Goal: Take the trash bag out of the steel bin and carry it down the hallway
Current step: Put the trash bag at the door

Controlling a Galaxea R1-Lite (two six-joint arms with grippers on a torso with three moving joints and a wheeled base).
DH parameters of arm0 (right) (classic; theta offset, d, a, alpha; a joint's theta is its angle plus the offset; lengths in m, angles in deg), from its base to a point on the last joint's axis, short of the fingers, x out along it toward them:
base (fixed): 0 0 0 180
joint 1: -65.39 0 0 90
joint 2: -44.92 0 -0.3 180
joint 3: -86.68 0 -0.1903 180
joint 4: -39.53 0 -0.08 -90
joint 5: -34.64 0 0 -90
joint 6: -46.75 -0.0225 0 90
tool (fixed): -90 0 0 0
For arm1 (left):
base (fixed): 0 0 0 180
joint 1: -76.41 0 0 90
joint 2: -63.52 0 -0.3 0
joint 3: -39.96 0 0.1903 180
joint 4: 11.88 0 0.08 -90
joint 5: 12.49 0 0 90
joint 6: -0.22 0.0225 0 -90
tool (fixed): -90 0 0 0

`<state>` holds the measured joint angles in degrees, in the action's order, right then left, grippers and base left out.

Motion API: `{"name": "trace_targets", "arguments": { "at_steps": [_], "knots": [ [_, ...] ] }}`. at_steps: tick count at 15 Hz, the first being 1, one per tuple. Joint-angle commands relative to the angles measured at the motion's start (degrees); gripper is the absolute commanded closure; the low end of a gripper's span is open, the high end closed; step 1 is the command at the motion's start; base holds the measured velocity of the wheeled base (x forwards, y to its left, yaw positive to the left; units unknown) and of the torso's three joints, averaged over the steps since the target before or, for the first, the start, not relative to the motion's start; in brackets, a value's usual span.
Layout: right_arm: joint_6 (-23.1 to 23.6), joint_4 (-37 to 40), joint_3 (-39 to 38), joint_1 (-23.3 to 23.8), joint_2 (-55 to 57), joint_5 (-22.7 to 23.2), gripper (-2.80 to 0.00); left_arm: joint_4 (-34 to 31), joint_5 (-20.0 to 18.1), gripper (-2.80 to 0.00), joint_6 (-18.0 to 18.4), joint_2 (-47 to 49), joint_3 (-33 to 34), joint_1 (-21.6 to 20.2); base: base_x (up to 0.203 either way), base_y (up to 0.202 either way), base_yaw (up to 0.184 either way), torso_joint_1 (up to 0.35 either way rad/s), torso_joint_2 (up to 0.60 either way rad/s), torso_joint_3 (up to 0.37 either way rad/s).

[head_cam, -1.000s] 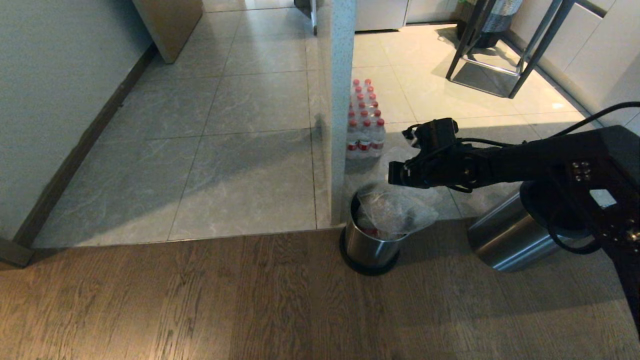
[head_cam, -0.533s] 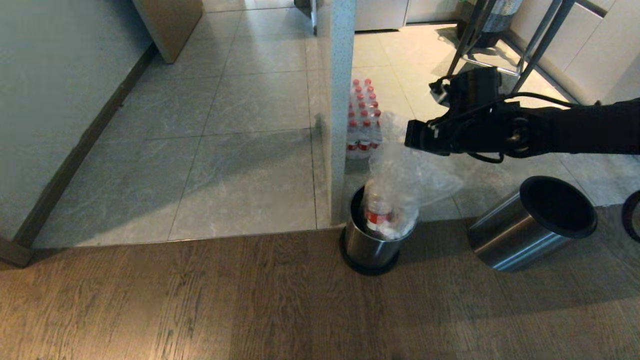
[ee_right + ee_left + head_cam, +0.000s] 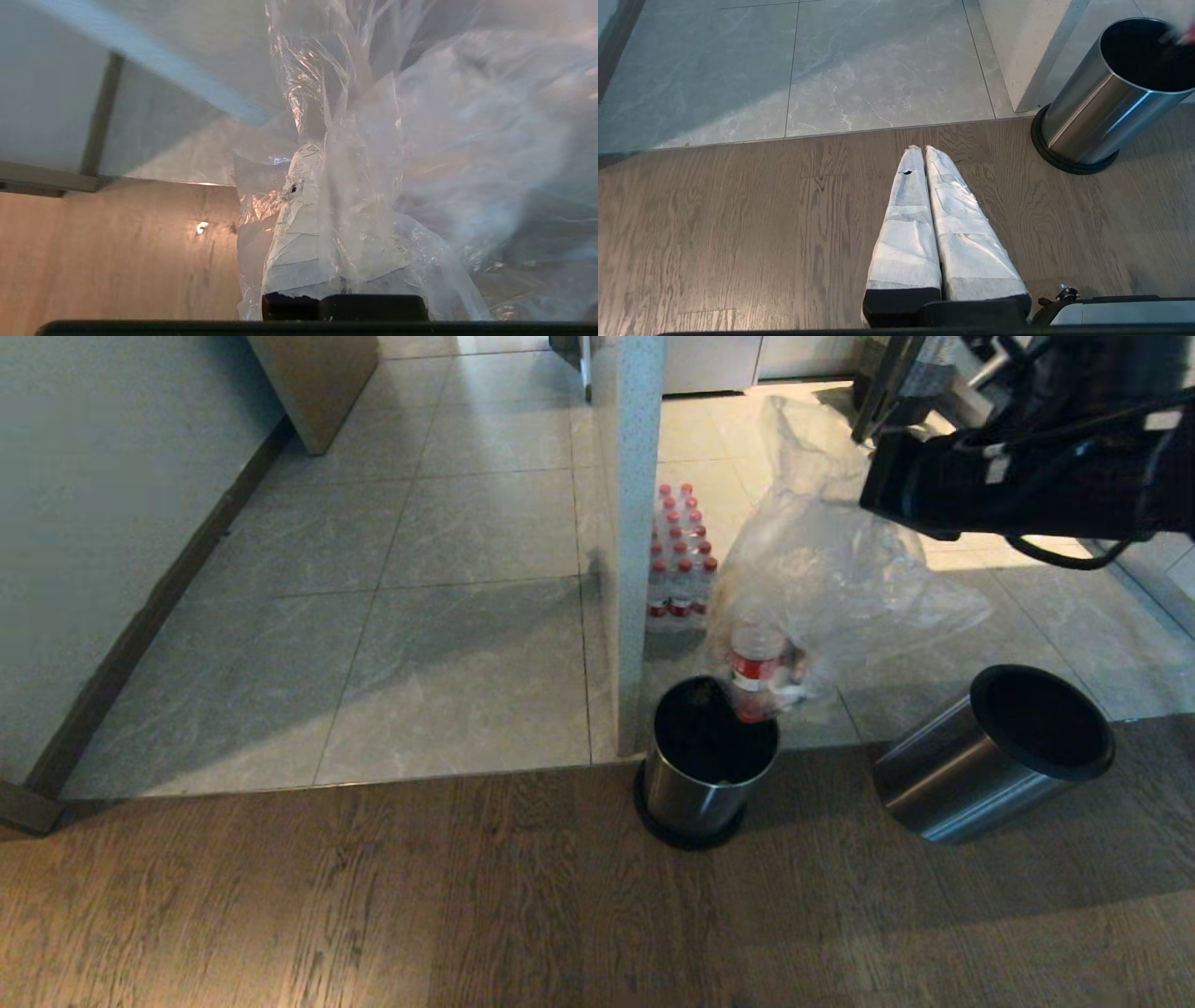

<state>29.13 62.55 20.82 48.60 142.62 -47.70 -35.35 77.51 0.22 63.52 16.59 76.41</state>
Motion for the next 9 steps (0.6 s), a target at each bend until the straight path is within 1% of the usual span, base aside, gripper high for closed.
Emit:
{"name": "trace_targets", "arguments": {
  "at_steps": [1, 3, 7, 9],
  "knots": [
    [0.03, 1.26, -6.53, 0.04, -12.81, 0.03, 0.00, 0.01, 0.00, 0.00, 0.00, 0.00, 0.00, 0.00, 0.000, 0.000, 0.000, 0.000, 0.00, 0.000],
    [0.72, 4.61, -14.82, 1.06, -23.28, 0.19, 0.00, 0.01, 0.00, 0.00, 0.00, 0.00, 0.00, 0.00, 0.000, 0.000, 0.000, 0.000, 0.00, 0.000],
    [6.62, 11.94, -37.61, 4.97, -49.70, 0.21, 0.00, 0.01, 0.00, 0.00, 0.00, 0.00, 0.00, 0.00, 0.000, 0.000, 0.000, 0.000, 0.00, 0.000],
    [9.40, 13.72, -49.45, 6.87, -64.42, -1.33, 0.00, 0.01, 0.00, 0.00, 0.00, -0.02, 0.00, 0.00, 0.000, 0.000, 0.000, 0.000, 0.00, 0.000]
  ]
}}
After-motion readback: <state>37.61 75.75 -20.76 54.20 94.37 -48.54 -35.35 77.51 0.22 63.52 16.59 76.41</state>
